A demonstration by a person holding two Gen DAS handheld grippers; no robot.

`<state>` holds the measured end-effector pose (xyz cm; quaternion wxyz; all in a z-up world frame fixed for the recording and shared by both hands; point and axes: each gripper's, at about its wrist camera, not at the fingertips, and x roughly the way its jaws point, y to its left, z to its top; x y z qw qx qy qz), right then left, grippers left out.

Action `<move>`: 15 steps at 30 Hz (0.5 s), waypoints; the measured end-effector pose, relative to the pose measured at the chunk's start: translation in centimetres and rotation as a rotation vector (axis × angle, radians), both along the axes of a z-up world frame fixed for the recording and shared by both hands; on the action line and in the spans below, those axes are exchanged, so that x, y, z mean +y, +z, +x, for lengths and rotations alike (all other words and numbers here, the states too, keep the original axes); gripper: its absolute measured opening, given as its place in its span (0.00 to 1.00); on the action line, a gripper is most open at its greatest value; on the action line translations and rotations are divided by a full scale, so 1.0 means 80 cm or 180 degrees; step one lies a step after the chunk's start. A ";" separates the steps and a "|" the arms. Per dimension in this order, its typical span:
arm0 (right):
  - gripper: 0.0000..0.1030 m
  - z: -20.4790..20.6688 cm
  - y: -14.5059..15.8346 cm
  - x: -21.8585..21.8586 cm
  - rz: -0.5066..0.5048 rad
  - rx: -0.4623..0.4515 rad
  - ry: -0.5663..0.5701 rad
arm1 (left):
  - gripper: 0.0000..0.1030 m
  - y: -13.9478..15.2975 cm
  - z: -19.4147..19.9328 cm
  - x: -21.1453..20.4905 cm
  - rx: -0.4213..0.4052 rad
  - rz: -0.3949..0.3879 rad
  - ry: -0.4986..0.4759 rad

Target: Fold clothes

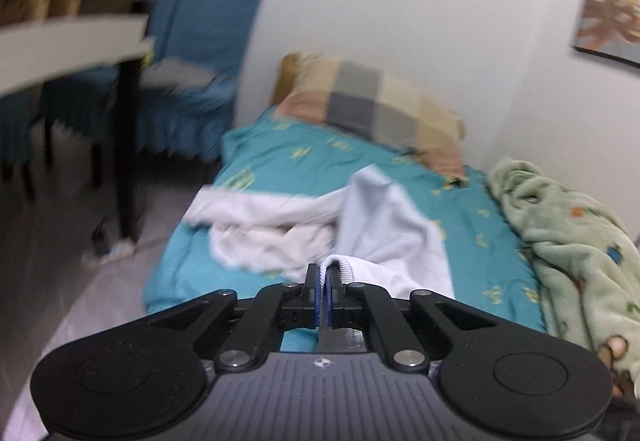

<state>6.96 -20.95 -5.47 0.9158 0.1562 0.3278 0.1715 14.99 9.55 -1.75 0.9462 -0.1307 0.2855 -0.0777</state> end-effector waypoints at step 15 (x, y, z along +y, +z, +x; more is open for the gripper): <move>0.20 0.002 -0.037 0.129 -0.1298 -0.0013 0.0808 | 0.32 -0.041 0.018 0.056 0.0625 -0.0457 0.0267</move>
